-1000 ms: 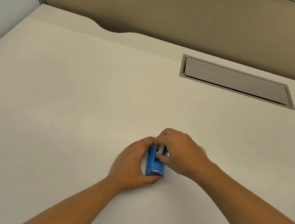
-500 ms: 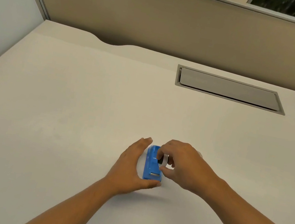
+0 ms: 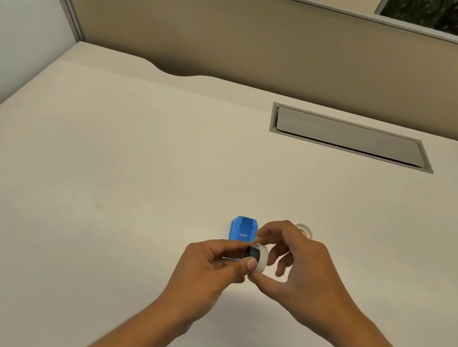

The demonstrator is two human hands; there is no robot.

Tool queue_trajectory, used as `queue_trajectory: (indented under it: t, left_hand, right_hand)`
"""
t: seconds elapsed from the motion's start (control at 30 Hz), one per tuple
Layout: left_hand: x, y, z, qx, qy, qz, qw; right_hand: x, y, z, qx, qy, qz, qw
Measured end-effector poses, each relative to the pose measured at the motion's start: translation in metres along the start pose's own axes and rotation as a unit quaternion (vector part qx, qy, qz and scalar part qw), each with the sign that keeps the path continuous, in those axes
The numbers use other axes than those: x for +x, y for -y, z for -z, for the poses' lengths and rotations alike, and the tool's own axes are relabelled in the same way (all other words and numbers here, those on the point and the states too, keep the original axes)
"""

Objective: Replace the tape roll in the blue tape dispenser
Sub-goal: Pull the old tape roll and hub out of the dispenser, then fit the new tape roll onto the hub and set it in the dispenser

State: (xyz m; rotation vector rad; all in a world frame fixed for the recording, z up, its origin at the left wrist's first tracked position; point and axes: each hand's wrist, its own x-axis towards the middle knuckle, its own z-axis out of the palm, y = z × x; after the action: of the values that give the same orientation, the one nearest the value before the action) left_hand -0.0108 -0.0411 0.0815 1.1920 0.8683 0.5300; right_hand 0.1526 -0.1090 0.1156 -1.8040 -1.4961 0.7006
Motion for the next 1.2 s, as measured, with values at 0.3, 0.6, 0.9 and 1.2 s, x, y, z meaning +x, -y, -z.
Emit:
queue_trajectory:
  t: [0.3,0.6,0.9,1.2]
  left_hand:
    - [-0.016,-0.012,-0.007,-0.037,0.019,0.016,0.999]
    - [-0.019,-0.013,-0.013,-0.026,-0.001,0.018,0.999]
    - [-0.013,-0.011,-0.011,-0.037,-0.027,0.046,0.998]
    - [-0.004,-0.003,-0.014,-0.036,-0.013,0.061,0.997]
  right_hand:
    - [-0.026,-0.006,-0.004,0.134,-0.082,-0.036,0.987]
    - [-0.036,-0.01,-0.003,0.181,-0.097,-0.052,0.977]
    - [-0.027,-0.038,0.0,0.077,-0.084,-0.06,0.992]
    - [-0.007,-0.1,-0.013,-0.045,-0.081,-0.152,0.984]
